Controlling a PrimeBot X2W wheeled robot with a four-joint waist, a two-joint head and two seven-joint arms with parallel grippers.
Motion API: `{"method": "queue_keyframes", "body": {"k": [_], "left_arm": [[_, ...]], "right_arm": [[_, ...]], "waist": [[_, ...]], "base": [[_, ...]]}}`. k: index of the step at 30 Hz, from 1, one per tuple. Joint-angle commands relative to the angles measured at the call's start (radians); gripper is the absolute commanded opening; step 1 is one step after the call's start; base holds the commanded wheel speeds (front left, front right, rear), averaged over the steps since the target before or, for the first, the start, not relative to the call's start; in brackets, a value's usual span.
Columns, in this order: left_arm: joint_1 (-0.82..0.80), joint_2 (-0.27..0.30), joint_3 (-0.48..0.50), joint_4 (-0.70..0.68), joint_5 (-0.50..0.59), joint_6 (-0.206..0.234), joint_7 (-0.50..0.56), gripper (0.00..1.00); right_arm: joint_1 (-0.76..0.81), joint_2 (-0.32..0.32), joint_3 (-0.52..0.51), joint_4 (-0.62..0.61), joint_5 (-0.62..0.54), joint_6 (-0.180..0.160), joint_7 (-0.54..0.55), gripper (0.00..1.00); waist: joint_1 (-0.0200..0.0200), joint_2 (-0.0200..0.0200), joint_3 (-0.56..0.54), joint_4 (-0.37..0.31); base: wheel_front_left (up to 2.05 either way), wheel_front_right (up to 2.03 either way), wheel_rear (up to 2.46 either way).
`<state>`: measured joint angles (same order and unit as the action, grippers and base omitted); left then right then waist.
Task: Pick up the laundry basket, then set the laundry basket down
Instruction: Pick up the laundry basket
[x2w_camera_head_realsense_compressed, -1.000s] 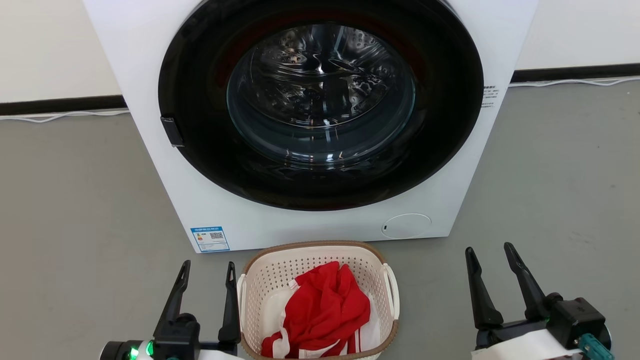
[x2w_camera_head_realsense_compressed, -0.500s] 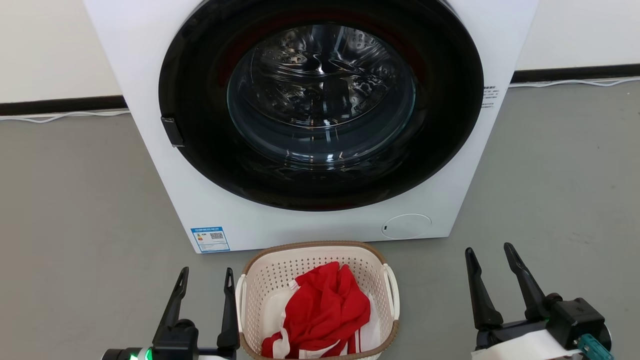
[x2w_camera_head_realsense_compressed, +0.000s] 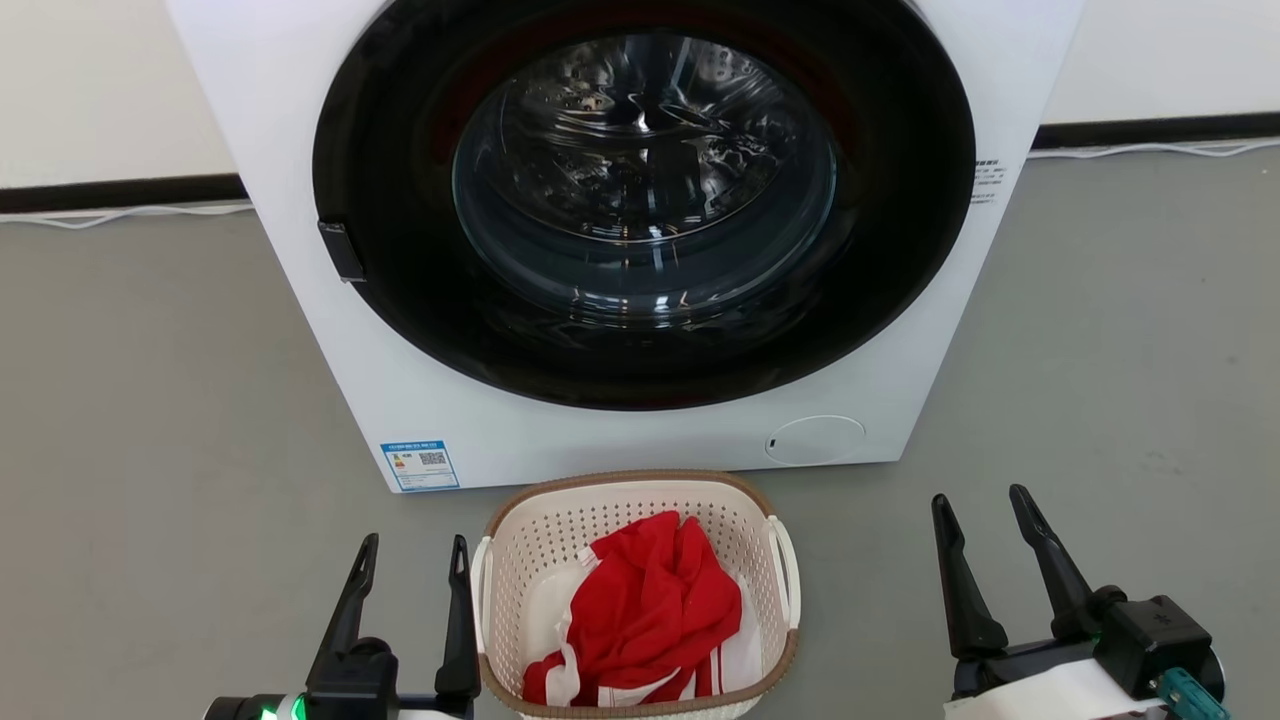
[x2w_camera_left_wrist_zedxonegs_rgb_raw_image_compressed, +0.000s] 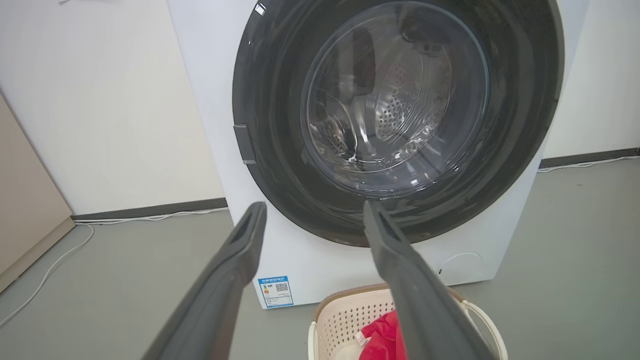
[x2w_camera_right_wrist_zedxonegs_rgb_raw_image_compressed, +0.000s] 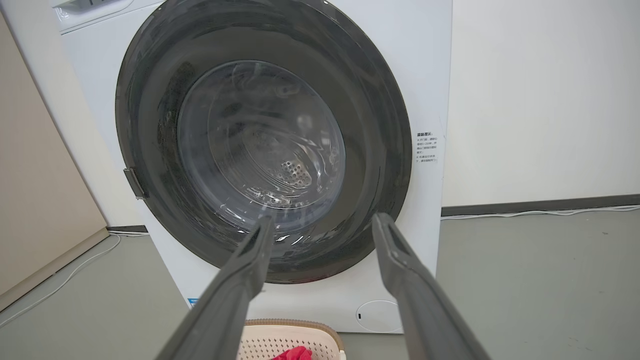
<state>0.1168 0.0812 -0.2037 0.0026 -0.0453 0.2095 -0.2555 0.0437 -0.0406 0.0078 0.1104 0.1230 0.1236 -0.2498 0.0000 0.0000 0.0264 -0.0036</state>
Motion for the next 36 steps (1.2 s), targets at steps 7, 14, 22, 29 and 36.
{"method": "queue_keyframes", "body": {"k": [7, 14, 22, 29, 36], "left_arm": [[-0.045, -0.009, 0.034, -0.029, 0.014, -0.005, -0.006, 1.00], [-0.092, -0.015, 0.033, -0.017, 0.011, -0.009, -0.006, 1.00], [-0.234, -0.023, 0.031, 0.057, 0.000, -0.016, -0.006, 1.00], [-0.384, -0.028, 0.025, 0.157, -0.022, -0.017, -0.006, 1.00], [-0.540, -0.030, 0.024, 0.314, -0.069, -0.030, -0.006, 1.00]], "right_arm": [[-0.035, -0.010, 0.020, -0.032, -0.010, 0.007, -0.012, 1.00], [-0.074, -0.010, 0.007, -0.008, -0.009, 0.007, -0.012, 1.00], [-0.196, -0.010, -0.021, 0.069, -0.017, 0.007, -0.012, 1.00], [-0.336, -0.010, -0.036, 0.151, -0.041, 0.007, -0.012, 1.00], [-0.482, -0.010, -0.045, 0.246, -0.055, 0.007, -0.012, 1.00]], "waist": [[0.0000, 0.0000, 0.044, 0.001], [0.0000, 0.0000, 0.131, 0.009], [0.0000, 0.0000, 0.311, 0.032], [0.0000, 0.0000, 0.467, 0.050], [0.0000, 0.0000, 0.624, 0.070]], "base": [[0.00, 0.00, 0.00], [0.00, 0.00, 0.00], [0.00, 0.00, 0.00], [0.00, 0.00, 0.00], [0.00, 0.00, 0.00]]}}
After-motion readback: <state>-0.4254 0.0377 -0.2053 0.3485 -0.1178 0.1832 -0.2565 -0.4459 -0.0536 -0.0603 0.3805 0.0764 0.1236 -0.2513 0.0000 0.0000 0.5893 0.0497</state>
